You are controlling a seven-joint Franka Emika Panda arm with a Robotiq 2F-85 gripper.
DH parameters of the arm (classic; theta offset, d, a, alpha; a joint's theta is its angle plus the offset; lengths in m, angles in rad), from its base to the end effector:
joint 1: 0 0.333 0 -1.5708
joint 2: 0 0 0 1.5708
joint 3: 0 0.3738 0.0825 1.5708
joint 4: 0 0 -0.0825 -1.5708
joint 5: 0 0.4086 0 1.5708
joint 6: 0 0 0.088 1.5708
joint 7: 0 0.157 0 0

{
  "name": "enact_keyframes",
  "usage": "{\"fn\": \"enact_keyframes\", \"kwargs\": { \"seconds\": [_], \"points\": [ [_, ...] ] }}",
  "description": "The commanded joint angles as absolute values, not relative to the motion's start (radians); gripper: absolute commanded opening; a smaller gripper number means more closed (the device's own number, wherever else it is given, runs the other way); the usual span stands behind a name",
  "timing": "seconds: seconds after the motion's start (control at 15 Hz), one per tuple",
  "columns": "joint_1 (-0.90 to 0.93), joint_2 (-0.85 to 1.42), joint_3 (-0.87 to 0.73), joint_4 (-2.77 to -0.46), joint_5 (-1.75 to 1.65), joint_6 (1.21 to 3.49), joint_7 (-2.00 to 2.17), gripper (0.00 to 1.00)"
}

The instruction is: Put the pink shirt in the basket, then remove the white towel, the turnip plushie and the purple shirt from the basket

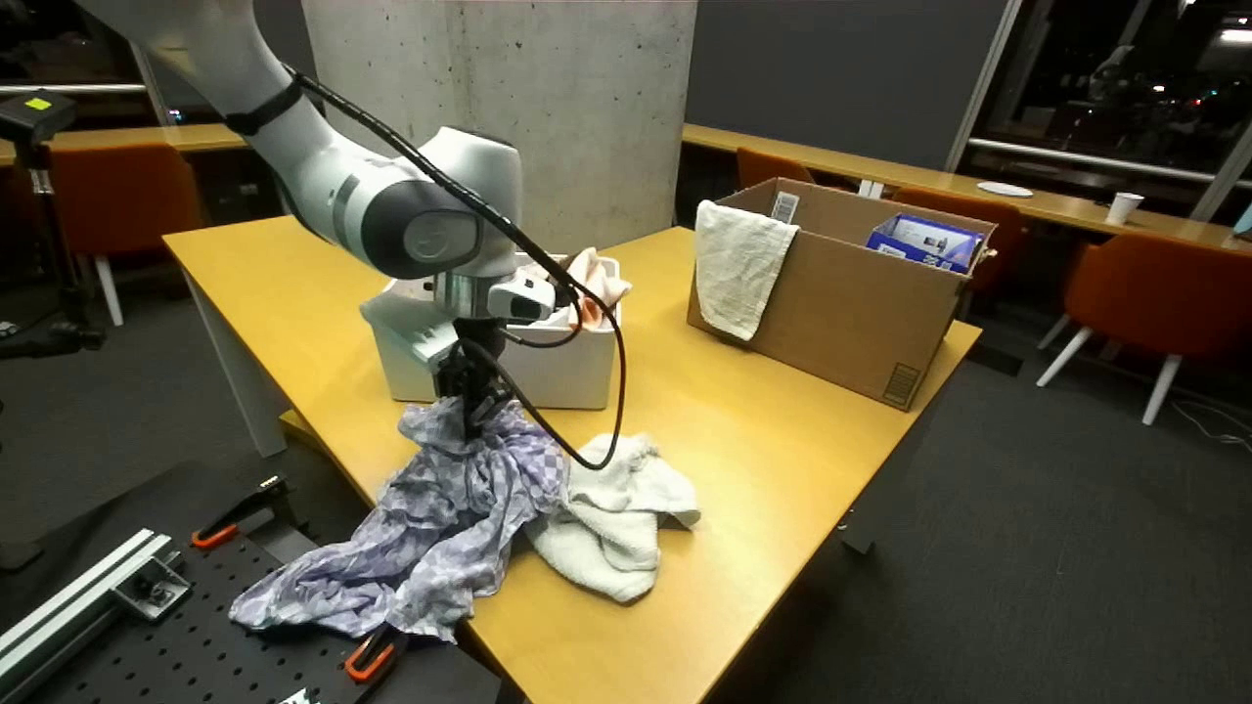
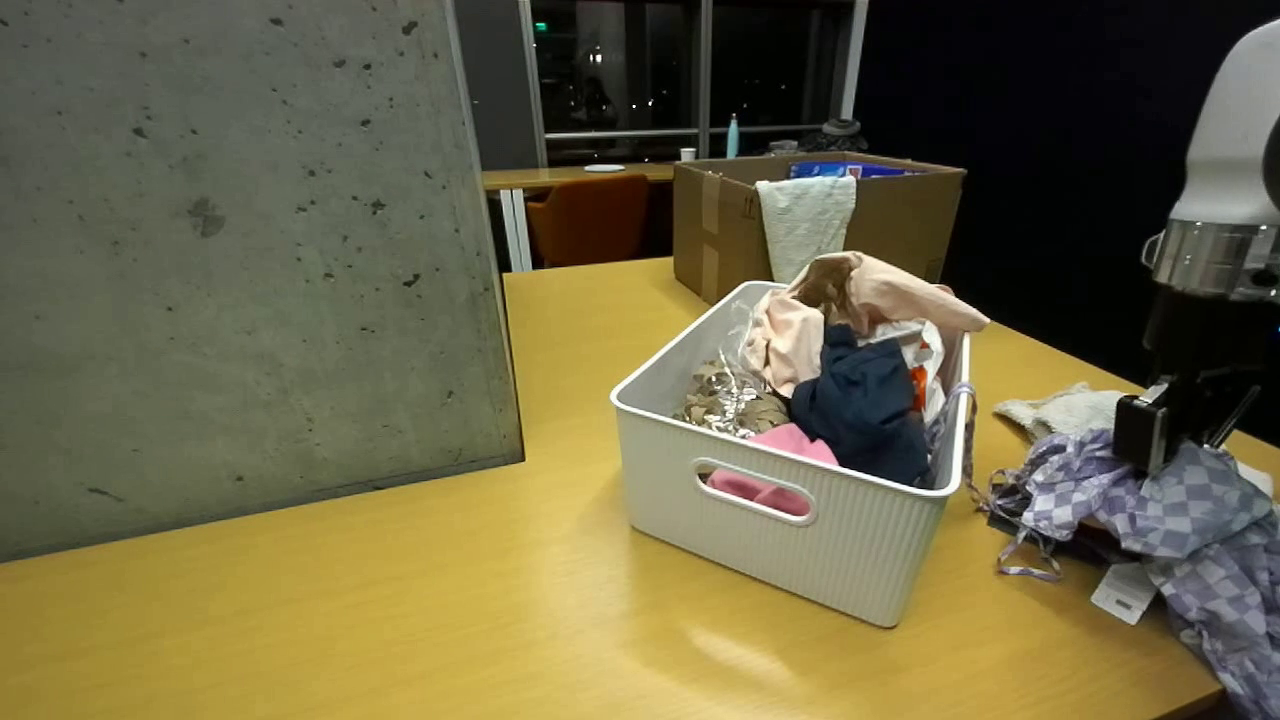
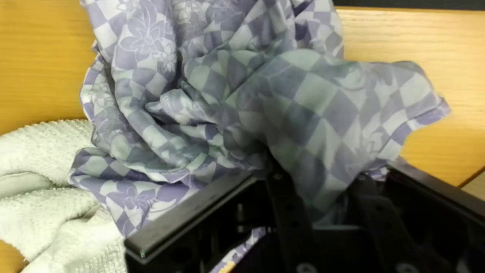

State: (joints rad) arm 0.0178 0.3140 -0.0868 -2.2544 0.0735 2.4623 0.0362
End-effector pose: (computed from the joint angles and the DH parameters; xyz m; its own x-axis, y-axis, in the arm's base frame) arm 0.5547 -0.0373 0.1997 0.9816 -0.1599 -0.1048 -0.1618 -0.9868 -0.0094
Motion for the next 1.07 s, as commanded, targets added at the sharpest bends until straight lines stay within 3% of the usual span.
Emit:
{"fn": "enact_keyframes", "kwargs": {
  "seconds": [0.0,0.13,0.2,0.33,0.8,0.87,1.0],
  "points": [
    [0.028,0.191,-0.093,-2.435,0.003,2.686,0.127,0.03],
    [0.018,0.172,-0.090,-2.489,0.005,2.788,0.135,0.03],
    [0.016,0.166,-0.091,-2.509,0.004,2.822,0.141,0.35],
    [0.014,0.153,-0.094,-2.541,0.004,2.877,0.146,0.44],
    [-0.001,0.052,-0.099,-2.604,0.011,2.893,0.145,0.94],
    [-0.002,0.033,-0.104,-2.614,-0.002,2.884,0.157,1.00],
    [-0.011,-0.013,-0.102,-2.642,-0.009,2.877,0.168,1.00]
  ]
}}
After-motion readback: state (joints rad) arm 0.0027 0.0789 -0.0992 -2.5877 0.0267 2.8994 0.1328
